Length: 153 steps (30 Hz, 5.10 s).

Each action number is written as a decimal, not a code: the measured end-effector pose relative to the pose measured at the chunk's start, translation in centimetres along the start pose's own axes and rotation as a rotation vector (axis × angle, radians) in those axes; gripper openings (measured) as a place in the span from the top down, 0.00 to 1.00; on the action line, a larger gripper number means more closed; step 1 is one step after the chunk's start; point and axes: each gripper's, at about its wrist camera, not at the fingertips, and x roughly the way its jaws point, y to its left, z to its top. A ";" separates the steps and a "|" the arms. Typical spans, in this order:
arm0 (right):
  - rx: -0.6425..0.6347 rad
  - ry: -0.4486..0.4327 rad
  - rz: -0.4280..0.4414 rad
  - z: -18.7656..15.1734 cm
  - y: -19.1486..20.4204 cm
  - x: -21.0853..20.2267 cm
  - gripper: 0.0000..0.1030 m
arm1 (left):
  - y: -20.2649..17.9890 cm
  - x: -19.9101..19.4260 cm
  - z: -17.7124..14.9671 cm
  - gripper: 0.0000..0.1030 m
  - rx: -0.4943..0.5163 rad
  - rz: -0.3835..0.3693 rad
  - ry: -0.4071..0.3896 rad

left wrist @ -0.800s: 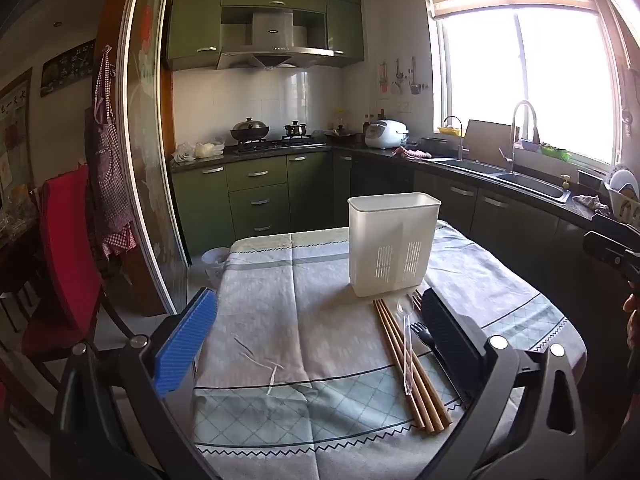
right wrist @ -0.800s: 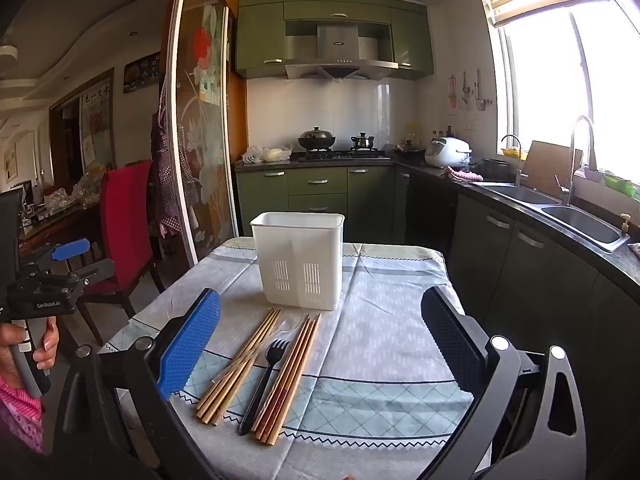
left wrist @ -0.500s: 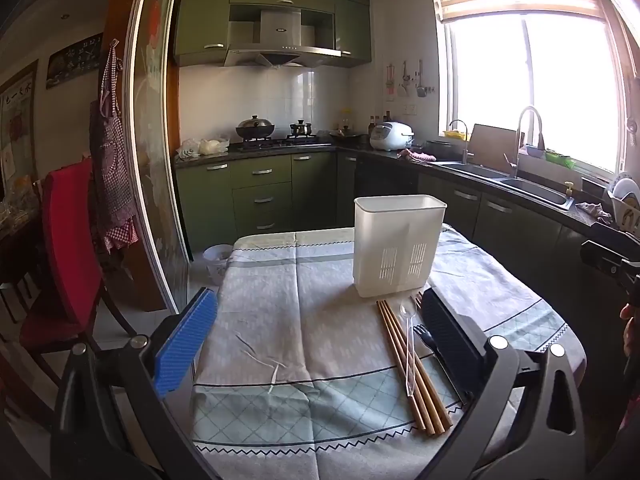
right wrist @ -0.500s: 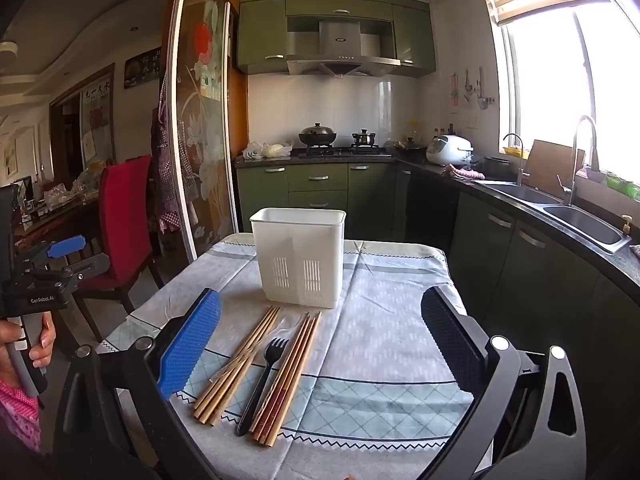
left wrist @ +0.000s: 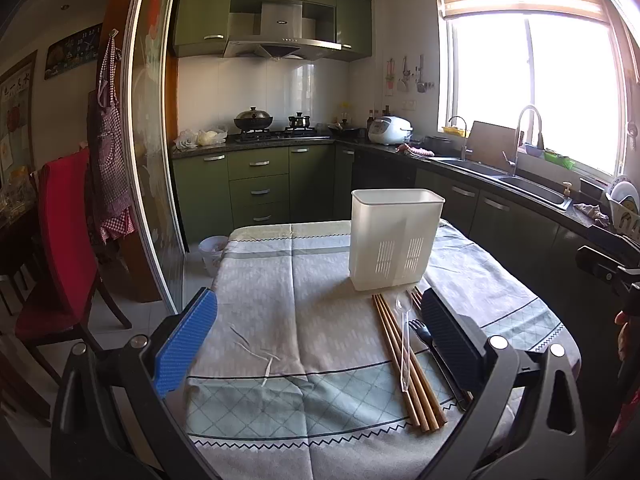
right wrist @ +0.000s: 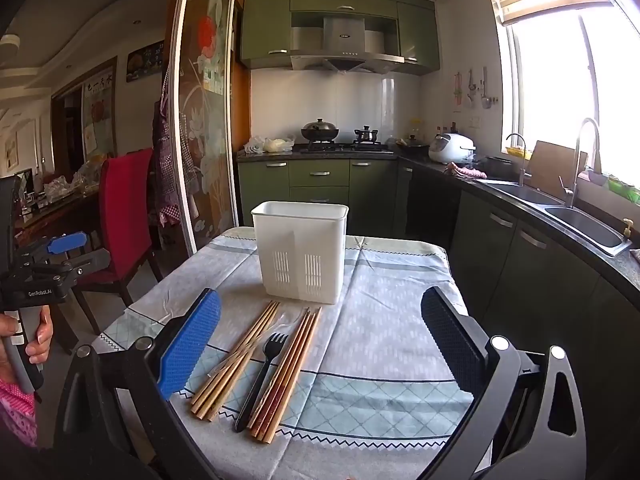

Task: Organize utensils

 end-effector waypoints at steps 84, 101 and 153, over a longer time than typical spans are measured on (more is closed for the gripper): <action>0.109 0.475 0.063 -0.9 -5.2 10.6 0.04 | -6.9 14.7 0.4 0.06 0.135 -0.056 0.489; 0.124 0.714 0.052 0.3 -8.2 18.4 0.26 | -12.3 26.7 -0.5 0.40 0.168 -0.118 0.840; -0.008 1.006 0.227 -5.2 6.2 24.5 0.81 | -2.9 17.3 4.0 0.89 0.029 -0.193 0.573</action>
